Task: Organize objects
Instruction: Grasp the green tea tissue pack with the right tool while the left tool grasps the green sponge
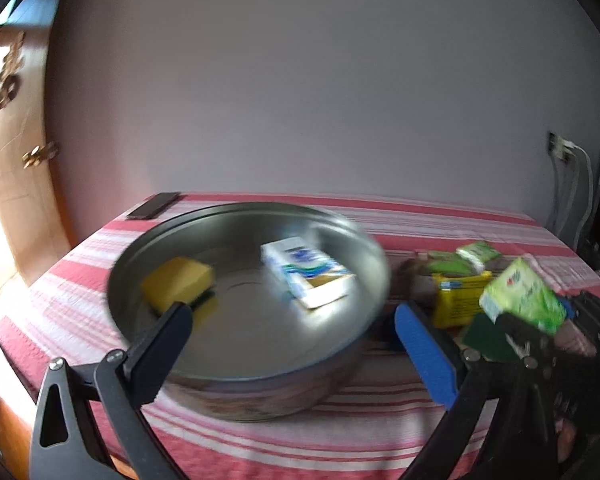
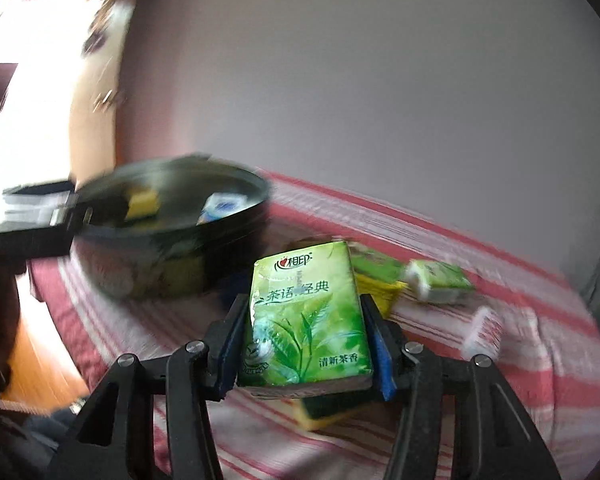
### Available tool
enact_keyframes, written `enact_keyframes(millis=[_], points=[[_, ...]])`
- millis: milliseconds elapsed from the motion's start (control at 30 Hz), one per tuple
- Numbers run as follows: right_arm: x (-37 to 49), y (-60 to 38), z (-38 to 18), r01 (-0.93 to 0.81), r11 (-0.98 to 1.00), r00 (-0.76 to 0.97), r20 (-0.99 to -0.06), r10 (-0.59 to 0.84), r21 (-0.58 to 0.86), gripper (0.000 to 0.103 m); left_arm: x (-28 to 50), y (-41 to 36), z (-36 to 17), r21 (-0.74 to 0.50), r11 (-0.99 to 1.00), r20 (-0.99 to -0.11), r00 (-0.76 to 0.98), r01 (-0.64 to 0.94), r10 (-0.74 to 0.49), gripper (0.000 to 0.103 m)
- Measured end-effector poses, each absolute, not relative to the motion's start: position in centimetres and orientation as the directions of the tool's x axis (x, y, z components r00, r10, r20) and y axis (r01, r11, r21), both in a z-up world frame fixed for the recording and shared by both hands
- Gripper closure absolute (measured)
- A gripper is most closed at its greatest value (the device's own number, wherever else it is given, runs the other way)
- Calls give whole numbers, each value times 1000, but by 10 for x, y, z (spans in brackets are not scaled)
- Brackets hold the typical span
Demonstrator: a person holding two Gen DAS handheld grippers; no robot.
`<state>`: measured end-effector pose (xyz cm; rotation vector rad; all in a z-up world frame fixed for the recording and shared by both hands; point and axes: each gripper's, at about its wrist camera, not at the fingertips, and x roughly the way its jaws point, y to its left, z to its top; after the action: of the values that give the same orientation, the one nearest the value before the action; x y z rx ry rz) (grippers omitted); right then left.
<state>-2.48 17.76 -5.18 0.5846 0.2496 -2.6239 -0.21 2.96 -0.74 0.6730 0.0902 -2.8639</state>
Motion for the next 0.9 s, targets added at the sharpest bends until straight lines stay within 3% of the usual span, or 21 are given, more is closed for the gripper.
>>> enact_keyframes(millis=[200, 567, 900], points=[[-33, 235, -49, 333, -942, -841, -435, -322, 53, 48, -26, 82, -15, 1, -998, -498, -866, 63, -55, 0], [-40, 290, -62, 235, -961, -857, -436, -277, 148, 48, -61, 144, -49, 36, -995, -623, -781, -96, 53, 0], [-50, 299, -72, 213, -964, -855, -448, -262, 157, 48, -66, 153, -46, 22, -988, -607, -787, -153, 108, 0]])
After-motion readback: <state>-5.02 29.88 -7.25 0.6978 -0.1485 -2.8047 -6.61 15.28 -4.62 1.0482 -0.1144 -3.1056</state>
